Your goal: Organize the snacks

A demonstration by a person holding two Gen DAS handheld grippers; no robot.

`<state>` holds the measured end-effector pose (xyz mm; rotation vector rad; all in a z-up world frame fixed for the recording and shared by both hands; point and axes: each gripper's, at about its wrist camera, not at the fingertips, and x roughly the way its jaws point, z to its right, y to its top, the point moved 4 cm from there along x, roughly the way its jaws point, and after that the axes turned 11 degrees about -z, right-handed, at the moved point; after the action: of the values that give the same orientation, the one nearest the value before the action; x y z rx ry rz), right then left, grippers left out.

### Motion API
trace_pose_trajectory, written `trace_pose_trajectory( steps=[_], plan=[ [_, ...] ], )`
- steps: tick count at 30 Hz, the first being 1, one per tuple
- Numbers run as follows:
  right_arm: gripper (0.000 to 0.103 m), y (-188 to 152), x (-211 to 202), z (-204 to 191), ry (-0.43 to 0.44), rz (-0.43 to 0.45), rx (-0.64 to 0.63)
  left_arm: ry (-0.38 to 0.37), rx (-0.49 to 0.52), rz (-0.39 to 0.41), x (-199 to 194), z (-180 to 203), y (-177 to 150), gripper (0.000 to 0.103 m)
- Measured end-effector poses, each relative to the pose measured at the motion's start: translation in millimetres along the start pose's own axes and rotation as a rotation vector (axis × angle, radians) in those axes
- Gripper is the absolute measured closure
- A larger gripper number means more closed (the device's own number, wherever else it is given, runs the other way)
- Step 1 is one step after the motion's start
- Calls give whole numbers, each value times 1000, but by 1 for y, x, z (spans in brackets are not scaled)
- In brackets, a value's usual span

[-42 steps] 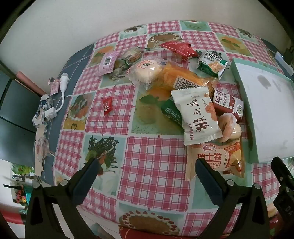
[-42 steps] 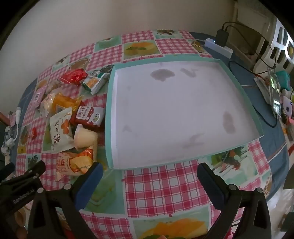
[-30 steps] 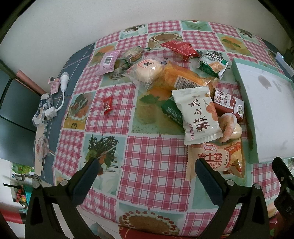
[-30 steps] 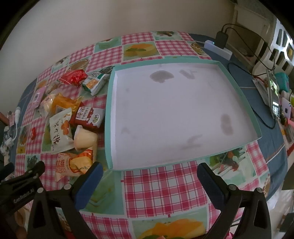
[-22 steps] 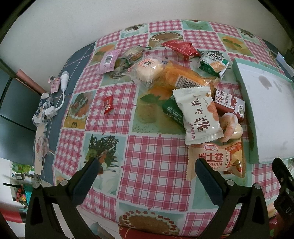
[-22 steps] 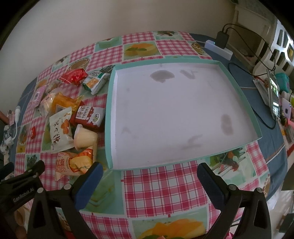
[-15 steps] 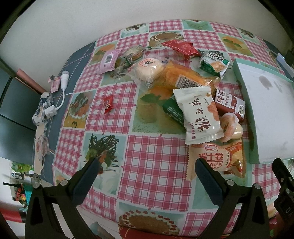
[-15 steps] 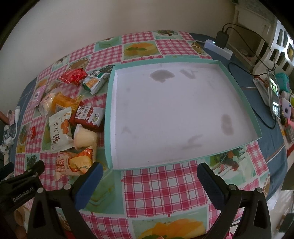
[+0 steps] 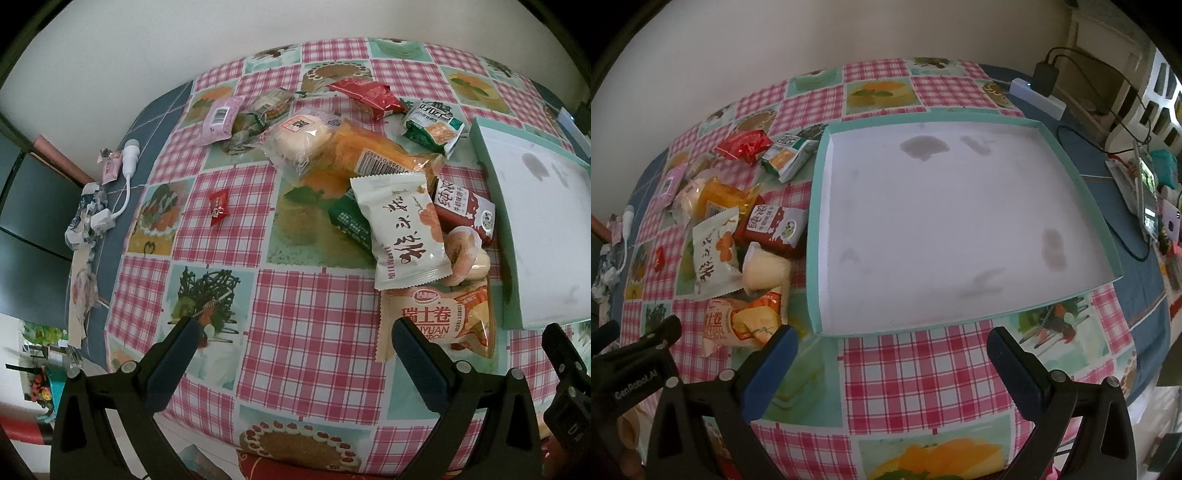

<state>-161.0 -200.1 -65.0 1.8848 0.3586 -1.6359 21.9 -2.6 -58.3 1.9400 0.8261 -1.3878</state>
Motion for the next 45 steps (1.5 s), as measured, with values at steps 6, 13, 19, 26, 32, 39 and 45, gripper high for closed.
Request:
trace_pose_trajectory(
  steps=[6,13,19,26,32,39,45],
  plan=[
    [0,-1,1,-1,12,-7,-2,0,-2,-5,2,0,0,0],
    [0,0,2,-1,10,-30,-4,0,-2,-5,1,0,0,0],
    [0,-1,3,-1,8,-32,-5,0,-1,-5,2,0,0,0],
    [0,-2,3,-2,10,-33,-4,-2,7,-13,2,3,0,0],
    [0,1,1,4,0,-20,27,-183,94,-66,9,35,-1,0],
    [0,5,-2,23,-15,-3,109,-245,173,-101,17,71,2,0],
    [0,6,-2,28,-28,-14,124,-292,174,-86,17,90,17,0]
  ],
)
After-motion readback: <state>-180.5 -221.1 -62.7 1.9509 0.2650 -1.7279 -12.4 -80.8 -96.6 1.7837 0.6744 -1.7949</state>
